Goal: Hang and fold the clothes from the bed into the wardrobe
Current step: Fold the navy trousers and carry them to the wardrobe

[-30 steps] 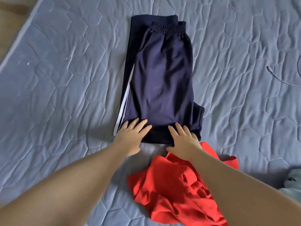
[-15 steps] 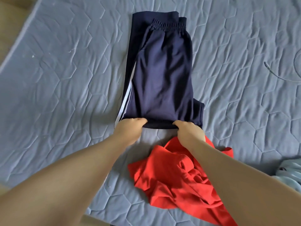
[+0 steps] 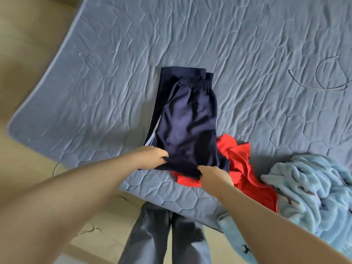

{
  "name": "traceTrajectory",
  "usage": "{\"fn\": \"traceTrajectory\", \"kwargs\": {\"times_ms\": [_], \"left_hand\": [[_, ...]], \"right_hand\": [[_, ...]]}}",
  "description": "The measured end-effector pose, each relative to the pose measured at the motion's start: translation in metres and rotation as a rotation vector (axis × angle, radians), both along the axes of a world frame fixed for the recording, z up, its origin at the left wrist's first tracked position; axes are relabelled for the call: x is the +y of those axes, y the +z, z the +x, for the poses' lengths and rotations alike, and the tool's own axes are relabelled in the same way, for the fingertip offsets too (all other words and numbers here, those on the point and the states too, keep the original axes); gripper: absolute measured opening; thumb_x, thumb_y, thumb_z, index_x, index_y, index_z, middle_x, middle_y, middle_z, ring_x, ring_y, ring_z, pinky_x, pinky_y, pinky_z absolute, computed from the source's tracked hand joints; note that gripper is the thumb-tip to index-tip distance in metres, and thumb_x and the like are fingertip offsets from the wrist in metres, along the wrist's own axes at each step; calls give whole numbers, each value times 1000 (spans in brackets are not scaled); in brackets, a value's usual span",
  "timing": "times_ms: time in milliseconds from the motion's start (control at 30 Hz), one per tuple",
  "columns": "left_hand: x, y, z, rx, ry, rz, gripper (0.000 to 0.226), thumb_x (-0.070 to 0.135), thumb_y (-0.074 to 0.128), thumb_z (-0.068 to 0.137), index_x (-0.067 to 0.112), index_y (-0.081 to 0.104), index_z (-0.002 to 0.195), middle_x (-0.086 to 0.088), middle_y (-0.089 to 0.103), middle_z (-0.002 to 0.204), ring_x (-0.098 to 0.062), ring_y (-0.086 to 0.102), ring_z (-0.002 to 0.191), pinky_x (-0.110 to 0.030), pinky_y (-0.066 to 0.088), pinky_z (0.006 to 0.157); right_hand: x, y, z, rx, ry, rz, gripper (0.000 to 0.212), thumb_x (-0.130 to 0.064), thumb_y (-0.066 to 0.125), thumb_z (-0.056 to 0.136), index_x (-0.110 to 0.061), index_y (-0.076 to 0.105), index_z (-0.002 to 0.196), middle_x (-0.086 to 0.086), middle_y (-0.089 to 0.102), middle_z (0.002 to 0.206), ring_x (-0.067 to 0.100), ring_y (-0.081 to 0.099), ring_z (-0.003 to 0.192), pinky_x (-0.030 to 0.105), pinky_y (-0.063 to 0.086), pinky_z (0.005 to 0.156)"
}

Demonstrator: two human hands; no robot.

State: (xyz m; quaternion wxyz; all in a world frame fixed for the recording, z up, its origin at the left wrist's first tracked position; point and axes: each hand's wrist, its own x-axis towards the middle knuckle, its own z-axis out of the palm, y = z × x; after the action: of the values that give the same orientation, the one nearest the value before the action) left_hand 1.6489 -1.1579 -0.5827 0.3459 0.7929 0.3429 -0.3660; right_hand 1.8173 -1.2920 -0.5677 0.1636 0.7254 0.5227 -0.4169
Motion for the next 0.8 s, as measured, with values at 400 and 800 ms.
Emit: {"fn": "traceTrajectory", "kwargs": {"times_ms": [400, 800], "left_hand": [[18, 45, 12, -41, -51, 140, 19, 36, 38, 95, 23, 51, 88, -9, 62, 103, -27, 52, 86, -30, 36, 67], [149, 44, 81, -222, -180, 758, 26, 34, 32, 99, 17, 50, 109, -8, 63, 109, -30, 57, 100, -31, 28, 63]], "right_hand": [[8, 35, 17, -262, 41, 211, 22, -29, 40, 96, -19, 52, 110, 5, 65, 110, 27, 58, 107, 34, 33, 83], [141, 36, 71, -494, -258, 585, 23, -19, 45, 94, -10, 57, 112, 13, 48, 117, 32, 42, 112, 39, 28, 90]]}}
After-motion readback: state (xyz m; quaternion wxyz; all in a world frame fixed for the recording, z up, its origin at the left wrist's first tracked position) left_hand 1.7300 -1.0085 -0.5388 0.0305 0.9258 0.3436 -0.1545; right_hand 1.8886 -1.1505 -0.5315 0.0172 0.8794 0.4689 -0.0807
